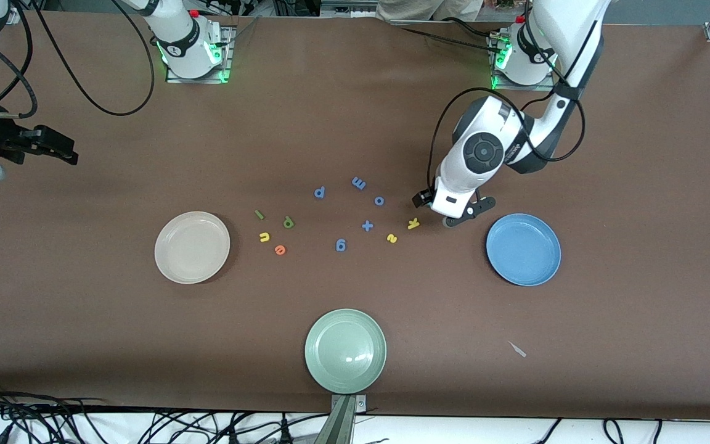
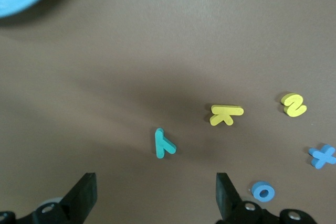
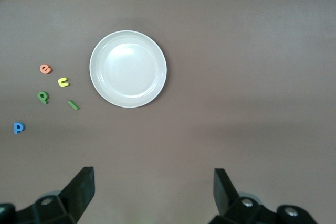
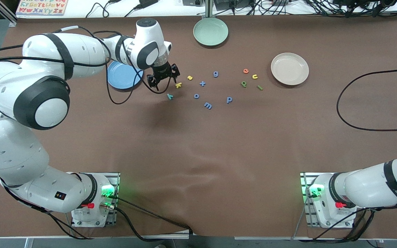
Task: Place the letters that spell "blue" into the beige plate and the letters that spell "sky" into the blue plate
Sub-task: 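Move the left gripper over the teal letter y near the letters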
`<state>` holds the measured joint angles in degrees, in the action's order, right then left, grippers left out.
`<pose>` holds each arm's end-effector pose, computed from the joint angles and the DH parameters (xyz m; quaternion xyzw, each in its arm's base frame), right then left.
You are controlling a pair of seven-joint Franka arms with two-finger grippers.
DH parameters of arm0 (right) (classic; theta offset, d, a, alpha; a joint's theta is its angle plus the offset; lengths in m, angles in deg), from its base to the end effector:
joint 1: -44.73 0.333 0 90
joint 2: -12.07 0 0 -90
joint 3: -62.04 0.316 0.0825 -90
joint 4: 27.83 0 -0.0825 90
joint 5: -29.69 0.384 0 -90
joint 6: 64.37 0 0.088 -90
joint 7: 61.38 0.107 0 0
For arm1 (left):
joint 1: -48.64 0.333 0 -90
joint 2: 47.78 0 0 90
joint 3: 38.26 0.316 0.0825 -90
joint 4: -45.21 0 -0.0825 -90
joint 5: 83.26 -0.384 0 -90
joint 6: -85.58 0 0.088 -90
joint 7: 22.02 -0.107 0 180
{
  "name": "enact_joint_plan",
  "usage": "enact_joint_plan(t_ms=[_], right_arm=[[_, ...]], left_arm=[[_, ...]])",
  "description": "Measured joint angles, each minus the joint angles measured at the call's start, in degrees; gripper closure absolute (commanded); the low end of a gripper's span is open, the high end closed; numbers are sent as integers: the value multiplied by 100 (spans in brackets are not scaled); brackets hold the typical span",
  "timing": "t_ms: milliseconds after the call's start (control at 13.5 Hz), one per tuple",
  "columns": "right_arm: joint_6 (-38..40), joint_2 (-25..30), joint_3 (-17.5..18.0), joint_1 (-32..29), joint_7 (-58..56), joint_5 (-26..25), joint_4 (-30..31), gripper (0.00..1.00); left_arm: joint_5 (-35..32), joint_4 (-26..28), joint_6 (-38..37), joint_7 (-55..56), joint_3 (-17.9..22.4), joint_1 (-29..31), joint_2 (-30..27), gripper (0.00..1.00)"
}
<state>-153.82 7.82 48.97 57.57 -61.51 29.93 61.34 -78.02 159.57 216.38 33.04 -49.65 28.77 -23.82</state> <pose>0.5738 0.0028 0.5897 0.9994 -0.0009 -0.0337 0.0062 0.5087 -0.3081 0.2436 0.9655 0.2421 -0.0956 0.0107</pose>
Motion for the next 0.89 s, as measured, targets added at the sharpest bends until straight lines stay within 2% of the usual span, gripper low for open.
enact_joint_plan(t_ms=[444, 593, 741, 889], right_arm=[[-10, 0, 17, 9, 0, 6, 0, 0], [-12, 0, 18, 8, 0, 9, 0, 0], [-29, 0, 13, 1, 1, 9, 0, 0], [-78, -11, 9, 2, 2, 9, 2, 0]], left_arm=[[0, 59, 210, 226, 3, -26, 186, 0], [0, 65, 307, 257, 3, -40, 284, 7], [0, 74, 394, 285, 2, -82, 439, 23], [0, 73, 438, 298, 6, -86, 545, 29]])
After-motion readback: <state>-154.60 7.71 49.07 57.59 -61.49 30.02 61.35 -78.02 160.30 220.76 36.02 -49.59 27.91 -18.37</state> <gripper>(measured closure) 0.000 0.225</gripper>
